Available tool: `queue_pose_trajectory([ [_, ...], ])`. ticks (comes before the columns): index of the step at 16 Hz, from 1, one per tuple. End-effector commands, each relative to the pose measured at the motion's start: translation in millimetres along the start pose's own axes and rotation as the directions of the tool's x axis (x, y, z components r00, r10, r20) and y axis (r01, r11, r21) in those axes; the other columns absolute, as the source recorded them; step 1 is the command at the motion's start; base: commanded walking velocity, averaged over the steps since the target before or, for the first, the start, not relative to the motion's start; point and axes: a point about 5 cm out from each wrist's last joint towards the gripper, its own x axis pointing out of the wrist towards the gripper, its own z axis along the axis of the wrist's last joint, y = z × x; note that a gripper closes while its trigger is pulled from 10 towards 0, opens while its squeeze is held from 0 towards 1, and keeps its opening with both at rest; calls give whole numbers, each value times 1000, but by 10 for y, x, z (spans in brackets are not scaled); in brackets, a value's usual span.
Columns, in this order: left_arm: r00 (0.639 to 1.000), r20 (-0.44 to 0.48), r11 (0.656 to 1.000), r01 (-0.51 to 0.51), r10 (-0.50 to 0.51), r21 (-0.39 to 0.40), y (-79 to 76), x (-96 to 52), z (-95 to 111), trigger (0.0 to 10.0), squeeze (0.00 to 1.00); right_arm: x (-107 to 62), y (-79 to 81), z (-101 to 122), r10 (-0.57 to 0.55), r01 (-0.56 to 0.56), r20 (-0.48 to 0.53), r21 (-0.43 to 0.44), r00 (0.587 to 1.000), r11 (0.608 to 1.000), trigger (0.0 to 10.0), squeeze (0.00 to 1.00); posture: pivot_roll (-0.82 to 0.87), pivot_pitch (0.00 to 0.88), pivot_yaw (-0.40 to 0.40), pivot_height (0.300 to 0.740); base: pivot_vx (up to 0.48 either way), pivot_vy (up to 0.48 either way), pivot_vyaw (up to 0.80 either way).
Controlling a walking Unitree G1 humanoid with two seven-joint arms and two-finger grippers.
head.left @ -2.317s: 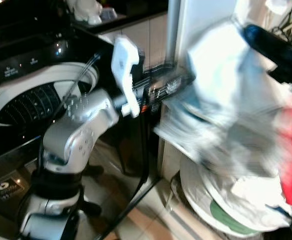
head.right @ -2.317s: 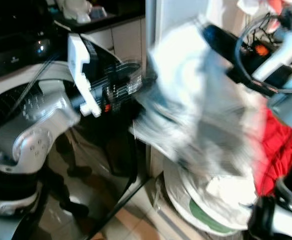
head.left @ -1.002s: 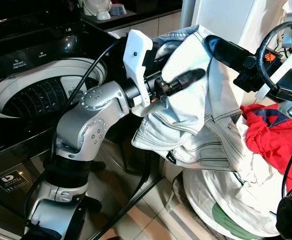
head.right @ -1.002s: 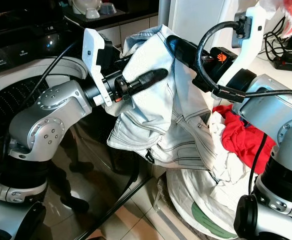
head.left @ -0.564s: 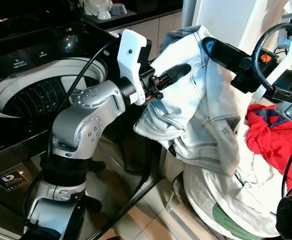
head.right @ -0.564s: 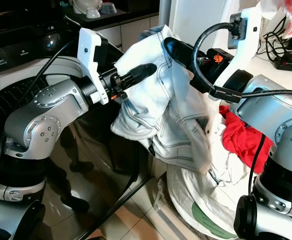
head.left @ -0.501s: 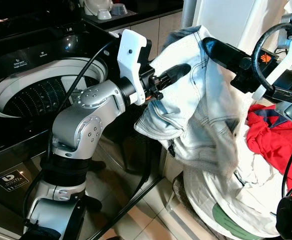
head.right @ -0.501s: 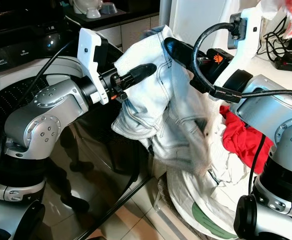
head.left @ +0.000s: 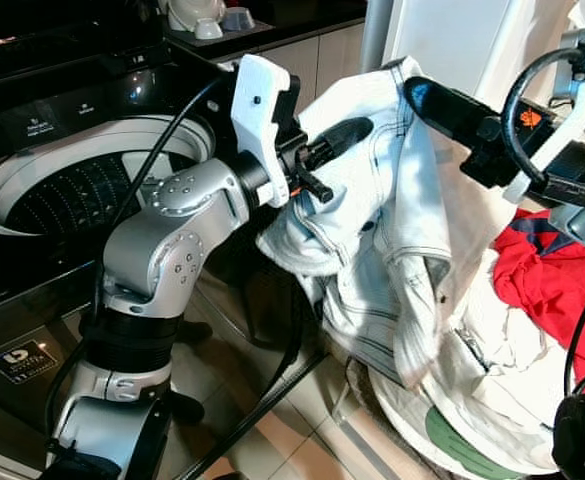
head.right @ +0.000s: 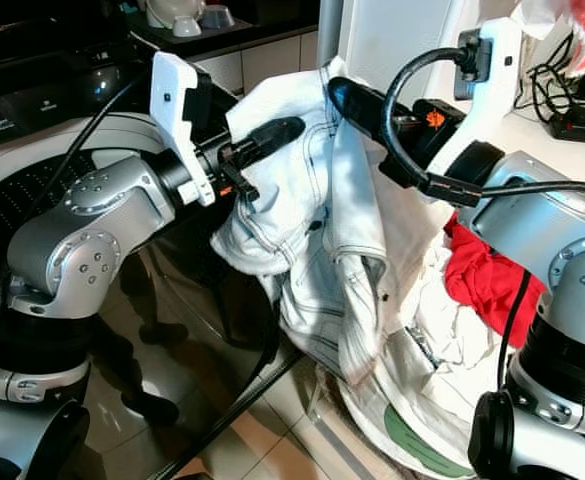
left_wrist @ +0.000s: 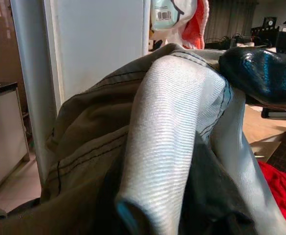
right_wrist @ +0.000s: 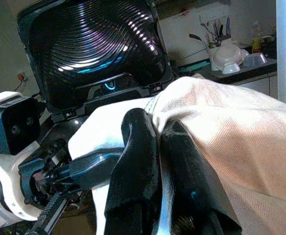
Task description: Clothes washing
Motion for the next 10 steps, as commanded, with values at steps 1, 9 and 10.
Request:
queue_pose_trajectory([
  [1, 999, 2, 999, -51, 51, -1, 90, -35, 7, 0, 0, -20, 72, 68, 33, -32, 56, -20, 998, 999, 0, 0, -89, 0, 26, 740, 0, 0, 0],
  [9, 995, 10, 995, -98, 98, -16, 178, -59, 15, 0, 0, -10, 51, 64, 4, -1, 49, -64, 999, 998, 6078, 0, -85, 0, 27, 740, 0, 0, 0],
  [10, 992, 8, 992, -122, 122, -15, 210, -63, 18, 0, 0, -10, 28, 61, -3, 5, 52, -52, 999, 999, 10000, 1000, -85, 0, 27, 740, 0, 0, 0],
])
